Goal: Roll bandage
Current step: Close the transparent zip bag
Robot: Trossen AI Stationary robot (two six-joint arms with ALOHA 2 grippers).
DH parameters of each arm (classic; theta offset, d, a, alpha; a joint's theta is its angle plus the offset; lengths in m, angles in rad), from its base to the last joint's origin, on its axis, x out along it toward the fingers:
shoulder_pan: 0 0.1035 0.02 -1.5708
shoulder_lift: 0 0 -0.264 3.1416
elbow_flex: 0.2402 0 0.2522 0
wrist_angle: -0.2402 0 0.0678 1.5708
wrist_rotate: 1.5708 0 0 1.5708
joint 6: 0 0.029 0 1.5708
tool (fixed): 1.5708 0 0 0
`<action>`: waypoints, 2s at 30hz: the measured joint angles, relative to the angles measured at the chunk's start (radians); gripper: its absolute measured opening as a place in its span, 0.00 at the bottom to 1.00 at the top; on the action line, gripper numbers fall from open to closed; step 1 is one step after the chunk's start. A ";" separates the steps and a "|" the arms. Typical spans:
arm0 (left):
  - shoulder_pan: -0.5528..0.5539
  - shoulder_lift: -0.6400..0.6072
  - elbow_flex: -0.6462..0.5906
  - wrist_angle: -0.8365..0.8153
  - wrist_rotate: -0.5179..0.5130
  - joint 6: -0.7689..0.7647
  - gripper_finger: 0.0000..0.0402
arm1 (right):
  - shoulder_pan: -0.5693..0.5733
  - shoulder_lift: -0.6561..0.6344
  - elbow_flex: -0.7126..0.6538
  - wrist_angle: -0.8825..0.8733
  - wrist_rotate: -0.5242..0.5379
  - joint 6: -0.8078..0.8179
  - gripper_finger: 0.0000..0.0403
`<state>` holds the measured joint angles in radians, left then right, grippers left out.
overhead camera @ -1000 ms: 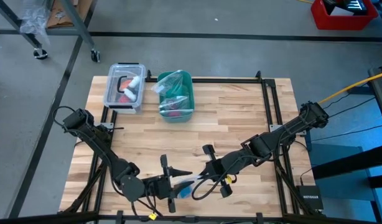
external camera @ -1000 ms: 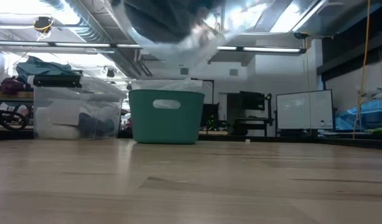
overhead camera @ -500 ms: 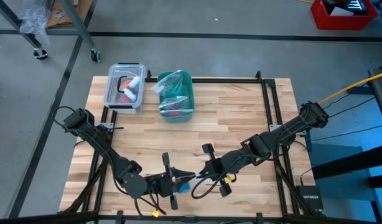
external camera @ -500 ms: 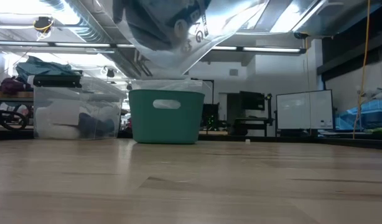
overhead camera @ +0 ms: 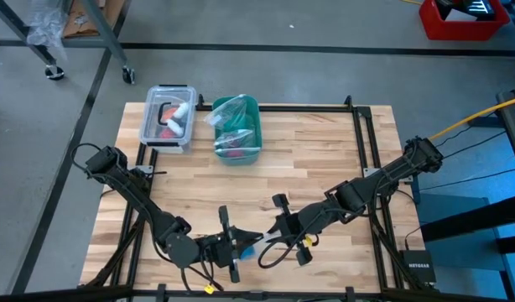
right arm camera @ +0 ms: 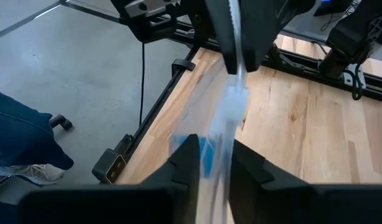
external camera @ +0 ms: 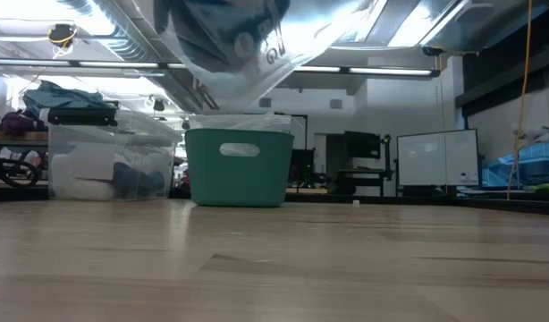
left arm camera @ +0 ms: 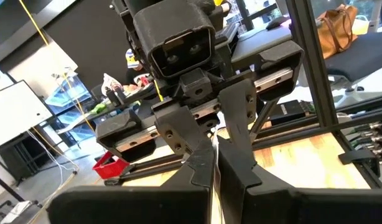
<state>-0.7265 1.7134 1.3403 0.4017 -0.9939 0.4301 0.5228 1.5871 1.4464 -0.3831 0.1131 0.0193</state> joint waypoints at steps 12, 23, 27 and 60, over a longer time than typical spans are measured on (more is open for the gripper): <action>-0.031 0.001 0.001 -0.080 -0.001 -0.078 0.00 | 0.000 0.001 -0.001 0.057 -0.001 0.000 0.29; -0.033 0.001 0.001 -0.078 -0.001 -0.082 0.00 | -0.002 0.001 -0.001 0.099 0.000 0.000 0.29; -0.033 0.001 0.001 -0.077 -0.001 -0.083 0.00 | -0.002 0.001 -0.001 0.098 0.001 0.000 0.29; -0.034 0.001 -0.001 -0.072 -0.062 -0.054 0.00 | -0.001 -0.001 0.003 0.033 0.016 0.014 0.05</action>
<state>-0.7601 1.7145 1.3396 0.3298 -1.0555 0.3761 0.5220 1.5864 1.4490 -0.3500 0.1295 0.0330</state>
